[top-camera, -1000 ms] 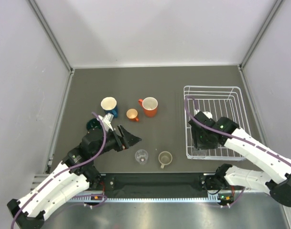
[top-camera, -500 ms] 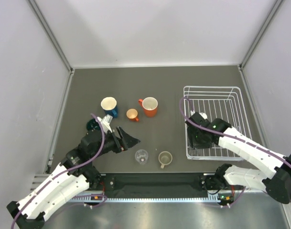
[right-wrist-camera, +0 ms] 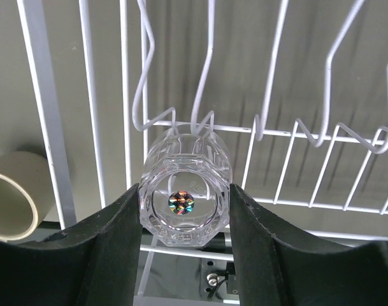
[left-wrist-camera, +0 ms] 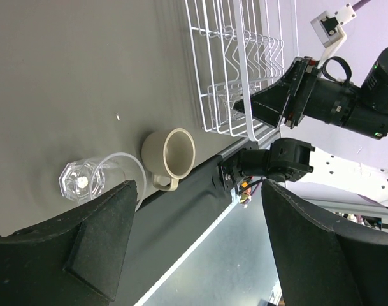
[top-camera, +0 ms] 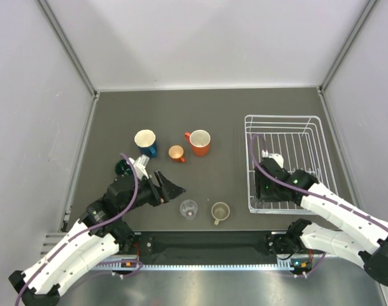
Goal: Load the cups into the dish rack
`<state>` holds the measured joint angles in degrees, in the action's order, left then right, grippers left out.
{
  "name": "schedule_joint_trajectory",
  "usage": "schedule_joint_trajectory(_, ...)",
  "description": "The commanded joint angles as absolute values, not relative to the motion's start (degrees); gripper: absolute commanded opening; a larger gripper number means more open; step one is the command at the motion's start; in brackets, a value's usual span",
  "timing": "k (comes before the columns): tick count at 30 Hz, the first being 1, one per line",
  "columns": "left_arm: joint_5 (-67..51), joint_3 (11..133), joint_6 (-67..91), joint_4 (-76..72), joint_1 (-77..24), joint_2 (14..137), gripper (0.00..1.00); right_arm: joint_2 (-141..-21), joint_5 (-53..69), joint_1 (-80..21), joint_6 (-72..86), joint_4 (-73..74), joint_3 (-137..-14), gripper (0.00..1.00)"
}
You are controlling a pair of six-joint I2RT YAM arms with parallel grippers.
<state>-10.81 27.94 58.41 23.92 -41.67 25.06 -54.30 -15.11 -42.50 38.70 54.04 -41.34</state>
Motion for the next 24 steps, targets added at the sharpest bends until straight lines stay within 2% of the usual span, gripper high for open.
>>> schedule_joint_trajectory(1,-10.3,28.0,58.4,23.7,-41.7,23.9,0.83,-51.4,-16.8,-42.1,40.0,51.2,-41.2,0.0)
schedule_joint_trajectory(3,-10.3,27.9,58.5,23.7,-41.6,23.8,0.83,-50.9,-15.8,-42.3,39.8,51.1,-41.0,0.0)
schedule_joint_trajectory(6,-9.7,28.0,58.4,24.6,-41.7,23.9,0.83,-50.4,-14.7,-42.3,39.5,51.1,-40.6,0.07)
schedule_joint_trajectory(14,-8.1,29.7,57.3,27.4,-41.7,24.1,0.83,-52.2,-11.1,-43.1,39.6,51.0,-39.1,0.09)
schedule_joint_trajectory(18,-7.0,31.9,55.3,30.2,-41.7,25.5,0.85,-52.2,-11.1,-43.5,39.3,51.2,-39.5,0.29)
schedule_joint_trajectory(19,-7.1,32.3,54.2,30.8,-41.6,25.9,0.86,-52.2,-11.1,-43.5,39.1,51.2,-39.5,0.4)
schedule_joint_trajectory(20,-7.3,33.2,53.6,32.1,-41.7,27.3,0.86,-52.3,-10.8,-43.5,39.0,51.2,-39.5,0.45)
schedule_joint_trajectory(21,-7.5,33.6,53.1,32.6,-41.7,28.1,0.86,-52.4,-10.9,-43.5,39.0,51.2,-39.6,0.55)
schedule_joint_trajectory(24,-8.5,34.8,51.4,35.3,-41.6,31.3,0.85,-52.0,-11.5,-43.5,39.5,51.9,-40.2,0.72)
